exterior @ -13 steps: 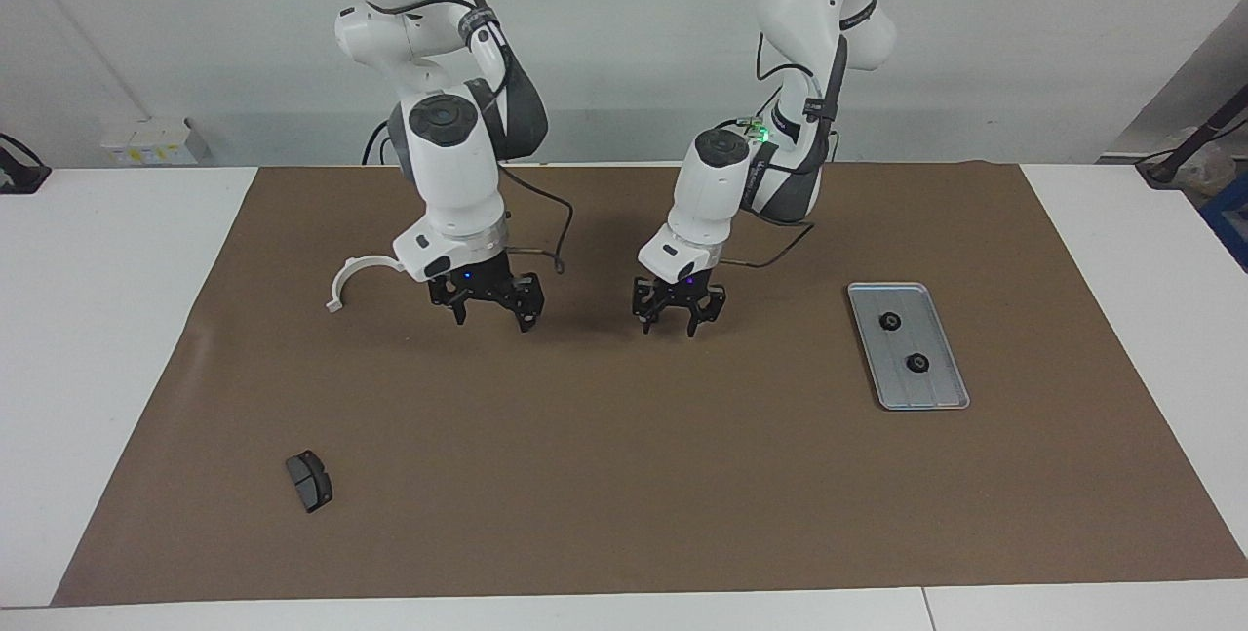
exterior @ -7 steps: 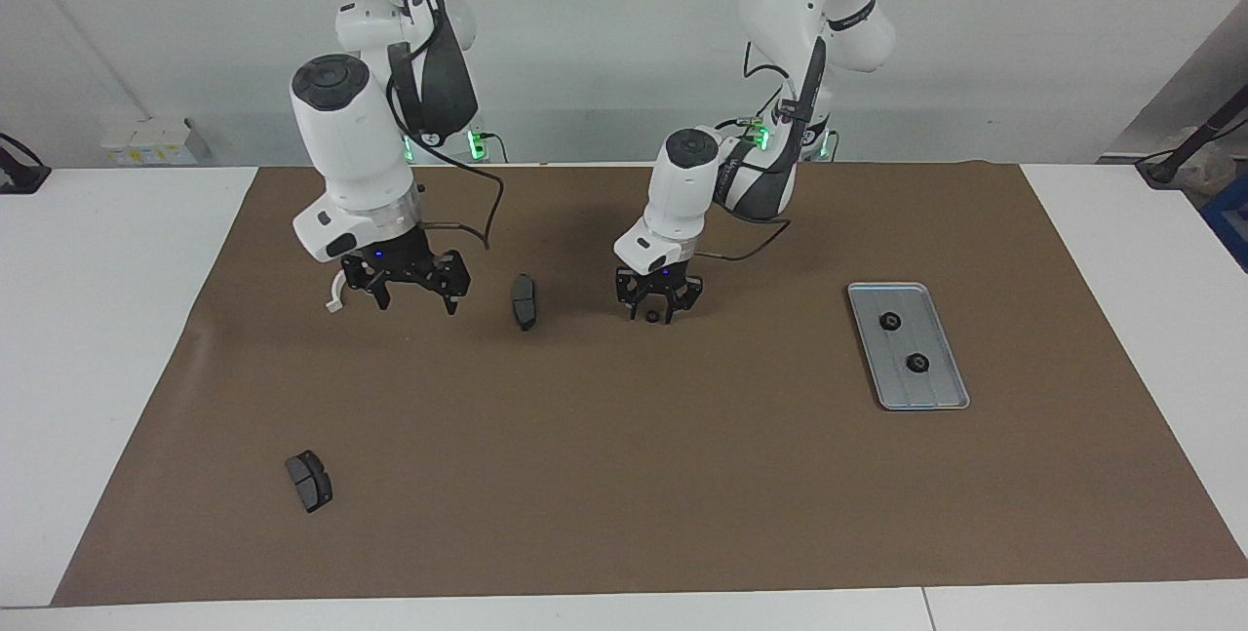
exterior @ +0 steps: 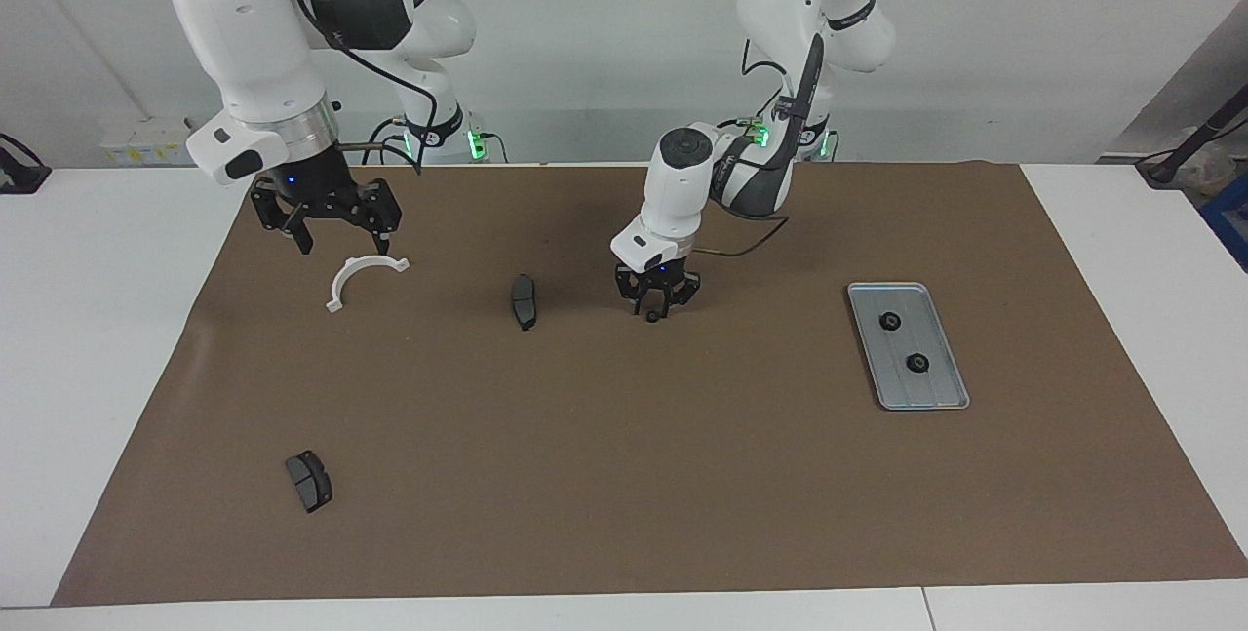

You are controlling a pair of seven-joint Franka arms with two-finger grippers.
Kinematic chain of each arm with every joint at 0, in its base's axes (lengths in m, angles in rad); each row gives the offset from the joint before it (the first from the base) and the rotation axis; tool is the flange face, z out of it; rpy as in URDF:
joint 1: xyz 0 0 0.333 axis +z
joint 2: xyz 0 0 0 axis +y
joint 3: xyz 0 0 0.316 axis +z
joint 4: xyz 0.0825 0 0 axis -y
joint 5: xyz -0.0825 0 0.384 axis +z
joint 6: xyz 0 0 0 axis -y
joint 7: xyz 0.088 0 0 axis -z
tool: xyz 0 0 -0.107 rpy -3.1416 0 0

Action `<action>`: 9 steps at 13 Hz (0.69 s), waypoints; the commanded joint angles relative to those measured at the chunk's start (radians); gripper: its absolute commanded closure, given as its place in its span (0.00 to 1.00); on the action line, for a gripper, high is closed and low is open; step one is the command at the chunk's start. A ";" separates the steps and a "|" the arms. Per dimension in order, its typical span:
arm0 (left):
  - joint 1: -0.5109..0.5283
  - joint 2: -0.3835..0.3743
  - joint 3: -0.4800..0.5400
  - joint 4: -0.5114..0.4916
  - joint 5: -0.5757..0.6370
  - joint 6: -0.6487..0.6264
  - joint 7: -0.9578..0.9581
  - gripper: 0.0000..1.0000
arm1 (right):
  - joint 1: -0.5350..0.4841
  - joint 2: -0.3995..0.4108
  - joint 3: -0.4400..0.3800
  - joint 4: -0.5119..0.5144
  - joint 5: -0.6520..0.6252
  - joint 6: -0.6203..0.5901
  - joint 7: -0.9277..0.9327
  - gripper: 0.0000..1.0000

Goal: Pick bearing gear from pile to tray

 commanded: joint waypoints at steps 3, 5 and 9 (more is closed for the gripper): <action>-0.023 -0.017 0.015 -0.015 -0.004 -0.013 0.004 0.81 | -0.010 -0.072 0.007 -0.073 0.019 -0.060 -0.102 0.00; -0.022 -0.017 0.015 -0.013 -0.004 -0.013 0.004 0.90 | -0.009 -0.076 0.007 -0.079 0.020 -0.070 -0.100 0.00; -0.008 -0.010 0.017 0.008 -0.002 -0.016 0.006 1.00 | -0.010 -0.076 0.009 -0.079 0.020 -0.067 -0.101 0.00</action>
